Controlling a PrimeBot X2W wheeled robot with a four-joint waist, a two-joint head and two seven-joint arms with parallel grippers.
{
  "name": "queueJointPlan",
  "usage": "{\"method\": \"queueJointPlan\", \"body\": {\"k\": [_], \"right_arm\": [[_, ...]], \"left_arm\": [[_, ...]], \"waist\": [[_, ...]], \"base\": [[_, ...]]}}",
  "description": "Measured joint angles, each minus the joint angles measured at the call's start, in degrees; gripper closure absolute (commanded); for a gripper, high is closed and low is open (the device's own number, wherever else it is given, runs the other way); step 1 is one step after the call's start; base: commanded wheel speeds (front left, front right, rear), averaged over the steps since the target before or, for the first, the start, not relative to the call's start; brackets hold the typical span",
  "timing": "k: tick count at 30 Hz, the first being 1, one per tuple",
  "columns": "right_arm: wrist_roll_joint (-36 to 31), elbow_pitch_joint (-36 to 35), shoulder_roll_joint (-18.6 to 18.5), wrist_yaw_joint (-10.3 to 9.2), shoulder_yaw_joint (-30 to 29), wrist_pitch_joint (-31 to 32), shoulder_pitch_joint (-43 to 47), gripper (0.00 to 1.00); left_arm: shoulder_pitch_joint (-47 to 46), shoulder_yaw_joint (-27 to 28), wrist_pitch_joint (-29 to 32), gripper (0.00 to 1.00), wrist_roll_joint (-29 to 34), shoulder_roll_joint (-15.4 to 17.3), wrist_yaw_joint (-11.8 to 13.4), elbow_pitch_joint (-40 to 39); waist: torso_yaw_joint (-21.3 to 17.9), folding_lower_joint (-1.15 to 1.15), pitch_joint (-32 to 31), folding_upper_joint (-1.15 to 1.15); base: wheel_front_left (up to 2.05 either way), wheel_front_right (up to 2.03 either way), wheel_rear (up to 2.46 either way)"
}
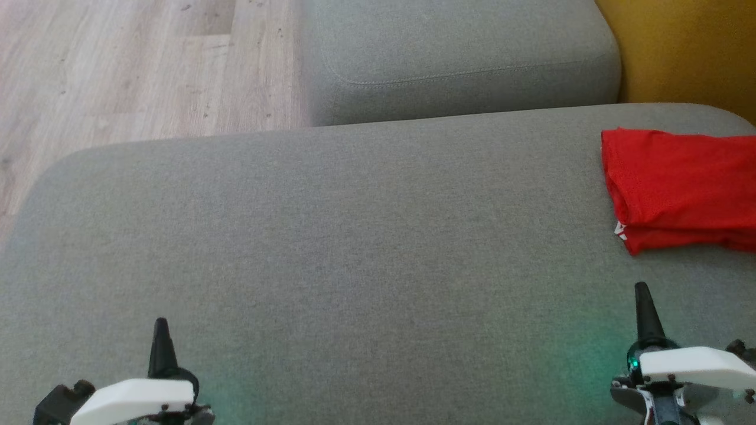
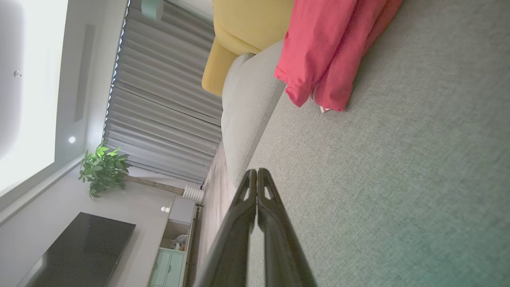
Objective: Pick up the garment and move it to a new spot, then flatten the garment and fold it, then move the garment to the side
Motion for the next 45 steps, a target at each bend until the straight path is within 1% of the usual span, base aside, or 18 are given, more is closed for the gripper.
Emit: {"method": "queueJointPlan", "body": {"k": [2,7,14,19,34,40,45], "right_arm": [[1.3,0.0,0.0,0.0,-0.2,0.4,-0.2,1.0],[4.5,-0.4,0.0,0.0,-0.8,1.1,-1.0,1.0],[9.0,-0.4,0.0,0.0,-1.7,2.4,-1.5,1.0],[12.1,-0.7,0.0,0.0,-2.1,3.1,-2.2,1.0],[21.7,-1.3,0.1,0.0,-3.9,5.5,-3.8,1.0],[24.9,-1.5,0.1,0.0,-4.5,6.3,-4.3,1.0],[25.3,-1.5,0.1,0.0,-4.7,6.4,-4.3,1.0]], "left_arm": [[-0.3,0.1,0.1,1.0,-1.3,0.0,-0.5,0.0],[-0.5,0.5,1.1,1.0,-4.7,0.0,-0.5,0.0],[-1.8,1.6,2.1,1.0,-9.3,-0.1,-1.5,0.0],[-2.5,2.0,3.0,1.0,-12.6,-0.1,-1.5,0.0],[-4.1,3.8,5.4,1.0,-22.8,-0.2,-3.0,0.0],[-4.3,4.1,6.1,1.0,-26.1,-0.2,-3.4,0.0],[-5.0,4.2,6.1,1.0,-26.3,-0.2,-3.4,0.0]], "waist": [[0.0,0.0,0.1,0.0],[-0.1,0.0,0.3,0.0],[-0.3,-0.01,0.7,0.0],[-0.4,-0.01,0.9,0.0],[-0.7,0.0,1.6,0.0],[-0.8,0.0,1.9,0.0],[-0.8,0.0,1.9,0.0]], "base": [[0.0,0.0,0.0],[0.0,0.0,0.0],[0.0,0.0,0.0],[0.0,0.0,0.0],[0.0,0.0,0.0],[0.0,0.0,0.0],[0.0,0.0,0.0]]}}
